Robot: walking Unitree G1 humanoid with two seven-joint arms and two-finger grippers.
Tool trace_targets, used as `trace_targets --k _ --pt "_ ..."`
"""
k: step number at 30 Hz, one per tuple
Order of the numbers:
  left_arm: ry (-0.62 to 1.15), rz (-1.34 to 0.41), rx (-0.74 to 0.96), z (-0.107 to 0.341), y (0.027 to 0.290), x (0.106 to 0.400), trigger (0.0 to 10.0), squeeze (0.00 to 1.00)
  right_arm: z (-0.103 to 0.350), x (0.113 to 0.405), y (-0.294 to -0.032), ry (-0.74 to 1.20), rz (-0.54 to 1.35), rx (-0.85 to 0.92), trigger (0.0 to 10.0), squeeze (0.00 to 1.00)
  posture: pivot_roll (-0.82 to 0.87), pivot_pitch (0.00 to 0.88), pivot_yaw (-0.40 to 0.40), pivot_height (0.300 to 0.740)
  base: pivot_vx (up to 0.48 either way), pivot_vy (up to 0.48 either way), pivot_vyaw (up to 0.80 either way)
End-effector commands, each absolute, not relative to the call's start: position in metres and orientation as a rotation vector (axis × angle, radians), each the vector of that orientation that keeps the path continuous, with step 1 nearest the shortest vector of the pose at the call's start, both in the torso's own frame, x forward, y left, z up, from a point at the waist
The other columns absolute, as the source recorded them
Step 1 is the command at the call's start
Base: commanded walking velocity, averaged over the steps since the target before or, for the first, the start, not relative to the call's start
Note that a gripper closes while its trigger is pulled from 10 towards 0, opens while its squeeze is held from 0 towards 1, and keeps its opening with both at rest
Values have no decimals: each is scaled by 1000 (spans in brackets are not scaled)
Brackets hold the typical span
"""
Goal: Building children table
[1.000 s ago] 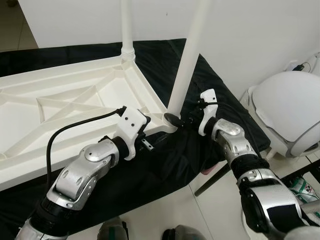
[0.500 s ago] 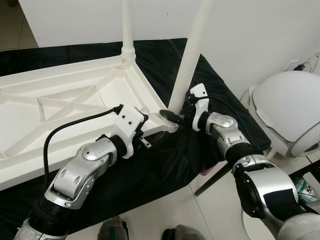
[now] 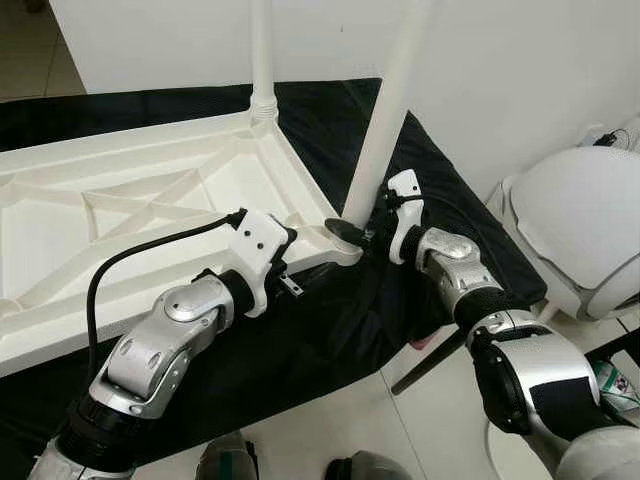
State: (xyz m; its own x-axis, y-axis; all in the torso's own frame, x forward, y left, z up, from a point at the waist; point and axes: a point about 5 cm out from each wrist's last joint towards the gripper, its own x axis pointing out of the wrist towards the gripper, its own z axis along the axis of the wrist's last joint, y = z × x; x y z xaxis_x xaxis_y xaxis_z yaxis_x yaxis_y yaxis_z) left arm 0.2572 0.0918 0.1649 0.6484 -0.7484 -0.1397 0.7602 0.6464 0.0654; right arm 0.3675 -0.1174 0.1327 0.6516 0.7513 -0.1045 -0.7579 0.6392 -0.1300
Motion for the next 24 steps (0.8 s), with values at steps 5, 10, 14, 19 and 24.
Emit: trace_targets --k 5,10,14,19,24 --pt "111 -921 116 164 88 252 10000 0 122 369 -135 83 652 -142 10000 0 35 0 -73 740 0 0 0" --pt "113 -924 113 164 88 252 10000 0 119 369 -127 58 522 -62 10000 0 30 2 -71 740 0 0 0" --pt "114 -927 112 164 87 252 10000 0 113 367 -118 57 436 -1 10000 0 29 2 -69 740 0 0 0" --pt "115 -931 111 164 86 252 10000 0 107 359 -103 28 289 32 10000 0 27 2 -68 740 0 0 0" --pt "114 -930 109 164 86 252 10000 0 105 345 -76 -1 169 87 10000 0 30 1 -72 740 0 0 0"
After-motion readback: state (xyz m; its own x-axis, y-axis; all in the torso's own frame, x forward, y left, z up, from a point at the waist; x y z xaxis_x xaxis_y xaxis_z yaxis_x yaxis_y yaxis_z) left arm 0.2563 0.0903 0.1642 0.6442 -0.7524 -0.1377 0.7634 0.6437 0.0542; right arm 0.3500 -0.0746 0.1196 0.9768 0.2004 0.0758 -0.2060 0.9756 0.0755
